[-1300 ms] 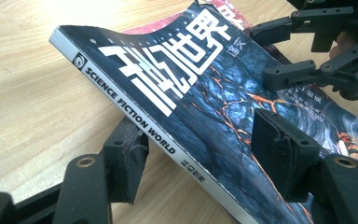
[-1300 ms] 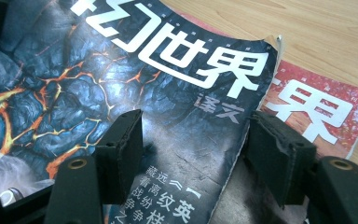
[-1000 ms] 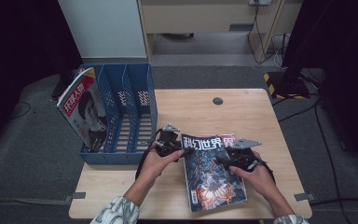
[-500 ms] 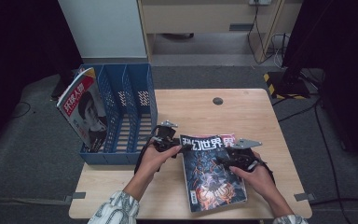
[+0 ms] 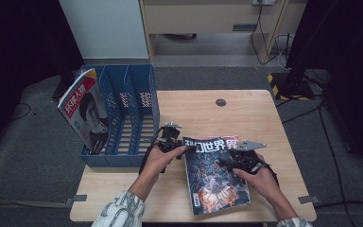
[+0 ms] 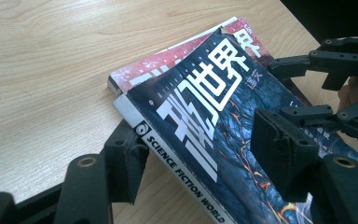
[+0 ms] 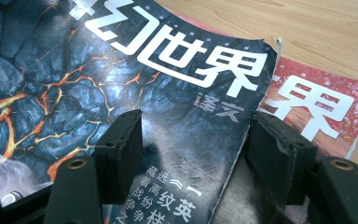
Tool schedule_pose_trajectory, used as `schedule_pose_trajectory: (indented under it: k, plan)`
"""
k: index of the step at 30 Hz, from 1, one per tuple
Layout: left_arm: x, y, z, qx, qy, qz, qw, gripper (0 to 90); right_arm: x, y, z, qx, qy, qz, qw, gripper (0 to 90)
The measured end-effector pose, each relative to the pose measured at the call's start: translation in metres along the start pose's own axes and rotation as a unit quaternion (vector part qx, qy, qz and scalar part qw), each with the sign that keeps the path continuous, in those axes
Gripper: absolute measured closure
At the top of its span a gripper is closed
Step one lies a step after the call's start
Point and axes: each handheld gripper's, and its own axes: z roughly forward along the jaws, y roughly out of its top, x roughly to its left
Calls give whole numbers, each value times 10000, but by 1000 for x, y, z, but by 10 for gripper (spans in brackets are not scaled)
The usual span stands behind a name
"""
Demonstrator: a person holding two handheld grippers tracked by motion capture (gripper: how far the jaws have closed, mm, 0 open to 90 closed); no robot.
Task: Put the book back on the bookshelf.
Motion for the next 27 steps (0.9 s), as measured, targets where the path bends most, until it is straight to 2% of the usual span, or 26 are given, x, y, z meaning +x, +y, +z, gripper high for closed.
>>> schedule_pose_trajectory:
  k: [4, 9, 21, 27]
  plan:
    - [1, 1, 2, 6, -54, -72, 10000, 376, -2, 0, 1, 14, 24, 87, 10000, 312]
    - [2, 2, 5, 45, -80, -110, 9999, 384, -2, 0, 3, -19, 81, 97, 9999, 316]
    - [-1, 9, 16, 66, -177, -156, 9997, 386, 2, 2, 3, 16, -18, -12, 10000, 319]
    - [0, 11, 19, 40, -251, -295, 9992, 396, 4, 2, 3, -3, -78, -98, 9999, 322]
